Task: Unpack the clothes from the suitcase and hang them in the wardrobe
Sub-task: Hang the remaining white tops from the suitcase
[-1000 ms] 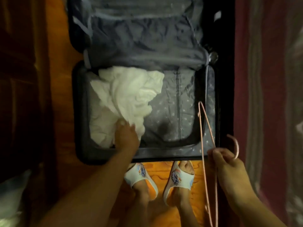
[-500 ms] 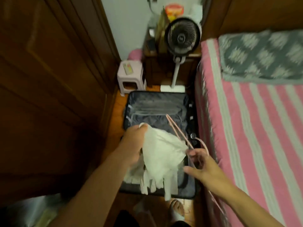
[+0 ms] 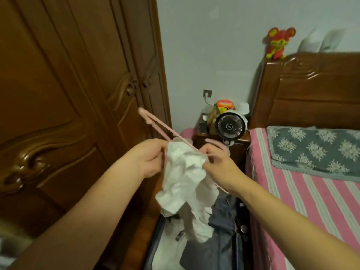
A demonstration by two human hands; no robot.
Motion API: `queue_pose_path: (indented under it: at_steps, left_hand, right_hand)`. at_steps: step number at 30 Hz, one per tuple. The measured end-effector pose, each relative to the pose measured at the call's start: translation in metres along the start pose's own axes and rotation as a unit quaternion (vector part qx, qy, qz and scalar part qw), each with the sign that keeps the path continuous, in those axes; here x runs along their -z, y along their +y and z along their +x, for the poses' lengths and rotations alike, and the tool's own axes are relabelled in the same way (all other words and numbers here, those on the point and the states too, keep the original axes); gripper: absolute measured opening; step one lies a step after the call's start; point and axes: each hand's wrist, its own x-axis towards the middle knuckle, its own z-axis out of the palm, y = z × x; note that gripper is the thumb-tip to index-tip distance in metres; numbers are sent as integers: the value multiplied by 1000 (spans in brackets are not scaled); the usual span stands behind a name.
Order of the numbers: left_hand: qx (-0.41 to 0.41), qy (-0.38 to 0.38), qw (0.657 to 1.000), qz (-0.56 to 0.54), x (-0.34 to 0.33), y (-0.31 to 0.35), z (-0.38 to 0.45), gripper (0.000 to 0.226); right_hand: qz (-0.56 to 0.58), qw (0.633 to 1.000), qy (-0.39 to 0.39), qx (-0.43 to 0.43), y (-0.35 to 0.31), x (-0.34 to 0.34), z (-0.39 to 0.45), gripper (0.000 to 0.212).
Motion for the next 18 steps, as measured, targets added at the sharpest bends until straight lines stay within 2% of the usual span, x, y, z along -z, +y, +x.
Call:
queue_pose_path:
  at_steps: [3,5,6,8,10,11,12,14,15,16,18]
  left_hand:
    - [-58,15,996,-69,13,11,-2,36]
    - [-116,7,991,-62,23,8,-1,64]
    - [-139,-21,990,-5,24,6,-4,78]
    - [-198,-93,969,117,17,-3,-12,91]
    - [-252,-138,927,240,6,-13,-9,99]
    - [-275,-132,900,311,1,-19,-3,98]
    - [-300,-101,872,375,-1,-24,3,90]
    - [-341,-1,835,433,10,-29,27,47]
    - [-341,63,832,434,23,-30,34,20]
    - [-328,123,837,420,39,-28,37,6]
    - [-300,205,845,393,69,-17,41,13]
  right_hand:
    - [27,995,74,-53,-31,11,23,11]
    - [24,991,119,-51,-52,19,37,12]
    - [7,990,134,-45,-66,20,41,12]
    - [-28,990,136,-38,-84,18,50,12]
    - [-37,991,119,-37,-99,13,58,10]
    - [-42,992,118,-33,-105,13,62,10]
    - [-55,990,125,-26,-110,16,66,10]
    - [-107,982,156,-3,-115,34,73,10]
    - [-138,977,165,8,-113,46,75,11]
    - [-167,971,167,16,-108,60,75,14]
    - [-229,963,139,13,-88,82,69,26]
